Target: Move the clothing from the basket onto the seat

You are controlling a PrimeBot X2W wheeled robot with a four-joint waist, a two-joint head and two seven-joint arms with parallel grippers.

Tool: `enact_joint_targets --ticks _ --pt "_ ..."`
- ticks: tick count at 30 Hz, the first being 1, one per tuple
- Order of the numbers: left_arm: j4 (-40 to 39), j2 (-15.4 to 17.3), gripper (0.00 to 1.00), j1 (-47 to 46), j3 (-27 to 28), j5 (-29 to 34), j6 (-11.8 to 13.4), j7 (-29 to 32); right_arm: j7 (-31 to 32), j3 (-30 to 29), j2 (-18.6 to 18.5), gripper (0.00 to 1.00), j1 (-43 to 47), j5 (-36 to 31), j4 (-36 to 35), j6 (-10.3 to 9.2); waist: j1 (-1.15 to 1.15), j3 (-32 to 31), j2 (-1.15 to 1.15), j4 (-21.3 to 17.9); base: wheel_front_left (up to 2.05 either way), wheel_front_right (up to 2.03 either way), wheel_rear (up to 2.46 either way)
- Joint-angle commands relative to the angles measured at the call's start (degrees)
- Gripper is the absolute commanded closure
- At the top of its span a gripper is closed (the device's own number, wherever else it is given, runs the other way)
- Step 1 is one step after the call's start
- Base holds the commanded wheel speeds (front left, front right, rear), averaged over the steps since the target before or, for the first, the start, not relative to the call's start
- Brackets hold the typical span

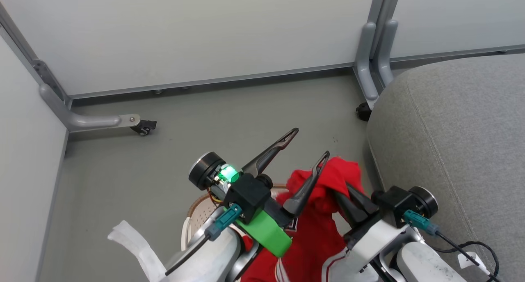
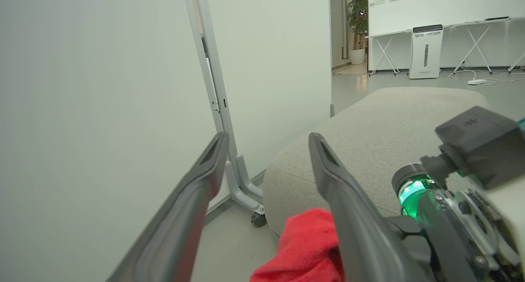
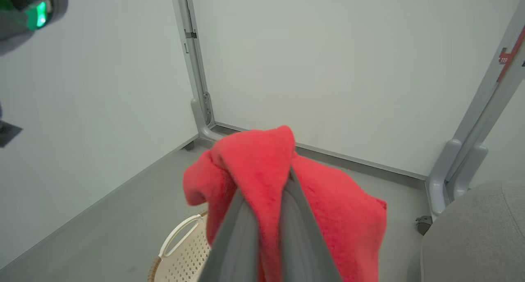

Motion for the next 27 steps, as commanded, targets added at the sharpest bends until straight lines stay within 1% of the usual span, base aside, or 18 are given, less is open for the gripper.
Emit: enact_joint_targets --ticks 1,10,12,16,22,24,27 --pt "0.18 0.37 0.0 0.64 0.13 -0.25 0.27 -0.42 -0.28 -0.44 -0.04 1.0 0.86 -0.34 -0.46 -0.06 0.0 0.01 0.0 -0.09 0.0 0.0 0.0" --pt "0.95 1.39 0.0 2.14 0.77 1.02 2.26 -0.75 -0.29 -4.47 1.36 1.0 1.58 1.56 -3.64 -0.06 0.0 0.93 0.0 -0.98 0.0 0.0 0.0" --pt "1.18 1.71 0.0 2.61 0.93 0.81 2.33 -0.81 -0.28 -5.36 1.64 1.0 1.41 1.79 -4.66 -0.06 0.0 1.46 0.0 -1.33 0.0 0.0 0.0" --pt "1.96 2.21 0.0 3.52 1.26 -0.18 1.68 -0.96 -0.28 -7.45 2.31 1.0 0.57 1.88 -7.04 -0.06 0.0 2.93 0.0 -2.15 0.0 0.0 0.0" --pt "3.45 2.96 0.0 4.76 2.25 -1.38 -0.19 -0.91 -0.29 -10.87 3.54 1.0 -0.86 -0.17 -9.44 -0.06 0.0 5.36 0.0 -4.44 0.0 0.0 0.0" --pt "3.42 3.45 0.0 5.02 2.62 -0.94 -0.67 -0.92 -0.29 -11.79 3.9 1.0 -1.38 -0.49 -10.62 -0.06 0.0 6.39 0.0 -5.61 0.0 0.0 0.0" --pt "3.44 4.48 0.0 5.64 3.05 1.46 -0.39 -0.87 -0.28 -13.79 4.98 1.0 -1.64 -0.28 -12.33 -0.06 0.0 8.04 0.0 -7.92 0.0 0.0 0.0"
